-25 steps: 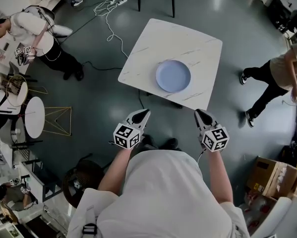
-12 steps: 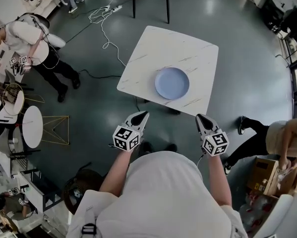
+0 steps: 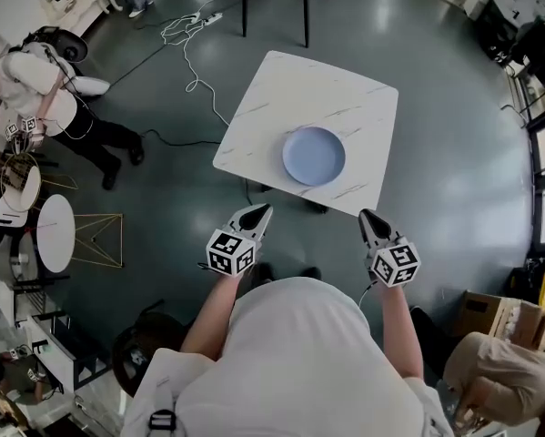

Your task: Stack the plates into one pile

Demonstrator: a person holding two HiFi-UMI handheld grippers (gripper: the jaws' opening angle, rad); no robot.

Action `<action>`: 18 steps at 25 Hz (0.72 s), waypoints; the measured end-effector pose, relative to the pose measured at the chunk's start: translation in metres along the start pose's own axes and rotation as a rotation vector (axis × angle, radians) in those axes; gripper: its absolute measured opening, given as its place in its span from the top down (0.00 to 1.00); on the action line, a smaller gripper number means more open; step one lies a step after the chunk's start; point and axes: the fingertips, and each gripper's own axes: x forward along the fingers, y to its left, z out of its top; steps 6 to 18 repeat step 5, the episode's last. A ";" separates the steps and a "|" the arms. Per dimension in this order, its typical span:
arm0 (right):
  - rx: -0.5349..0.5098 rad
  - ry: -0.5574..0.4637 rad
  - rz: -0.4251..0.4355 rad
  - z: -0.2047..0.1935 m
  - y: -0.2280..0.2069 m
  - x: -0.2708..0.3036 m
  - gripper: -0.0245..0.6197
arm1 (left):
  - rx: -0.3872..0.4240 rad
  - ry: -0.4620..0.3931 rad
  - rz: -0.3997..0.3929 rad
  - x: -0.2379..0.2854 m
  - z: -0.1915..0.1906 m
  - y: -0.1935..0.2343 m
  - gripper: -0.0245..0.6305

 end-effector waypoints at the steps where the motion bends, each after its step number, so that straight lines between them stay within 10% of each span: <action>1: 0.000 0.000 0.001 0.000 0.001 -0.001 0.91 | 0.000 0.000 0.001 -0.001 0.000 0.000 0.94; 18: 0.004 0.000 0.002 -0.004 0.005 -0.006 0.91 | -0.006 0.003 0.008 -0.006 -0.003 -0.002 0.94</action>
